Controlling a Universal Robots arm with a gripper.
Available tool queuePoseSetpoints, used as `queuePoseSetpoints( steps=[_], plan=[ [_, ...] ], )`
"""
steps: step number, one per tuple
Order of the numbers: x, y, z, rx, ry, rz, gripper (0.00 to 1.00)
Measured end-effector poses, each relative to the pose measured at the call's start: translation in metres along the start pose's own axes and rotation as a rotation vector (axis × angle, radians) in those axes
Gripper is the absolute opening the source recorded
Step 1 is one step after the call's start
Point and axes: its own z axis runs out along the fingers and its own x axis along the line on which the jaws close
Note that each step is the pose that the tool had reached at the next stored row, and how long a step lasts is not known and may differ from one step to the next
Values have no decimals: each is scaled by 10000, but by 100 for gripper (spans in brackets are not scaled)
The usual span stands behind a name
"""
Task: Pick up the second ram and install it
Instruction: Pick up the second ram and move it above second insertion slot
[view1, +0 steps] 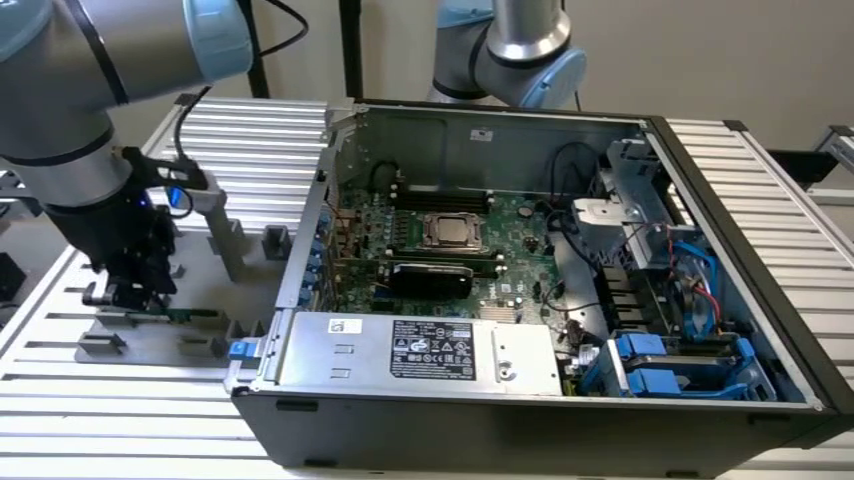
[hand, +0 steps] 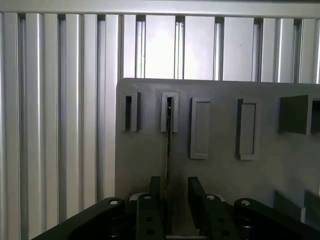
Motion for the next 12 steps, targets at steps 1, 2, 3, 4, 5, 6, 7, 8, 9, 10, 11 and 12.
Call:
queuePoseSetpoints(
  steps=[1,2,3,4,5,6,7,8,9,10,11,12],
  plan=[
    [3,0,18,0,0,0,100],
    [7,-1,36,0,0,1,100],
    [13,-1,54,0,0,-1,100],
    [17,-3,72,-3,0,0,100],
    [19,-3,90,-6,1,1,100],
    [22,-5,108,-9,0,1,100],
    [24,-7,120,-18,0,0,100],
    [24,-9,132,-28,0,1,100],
    [25,-11,141,-40,0,1,100],
    [25,-15,148,-57,0,0,100],
    [25,-20,154,-78,0,0,100],
    [25,-26,160,-97,-1,-1,100]
  ],
)
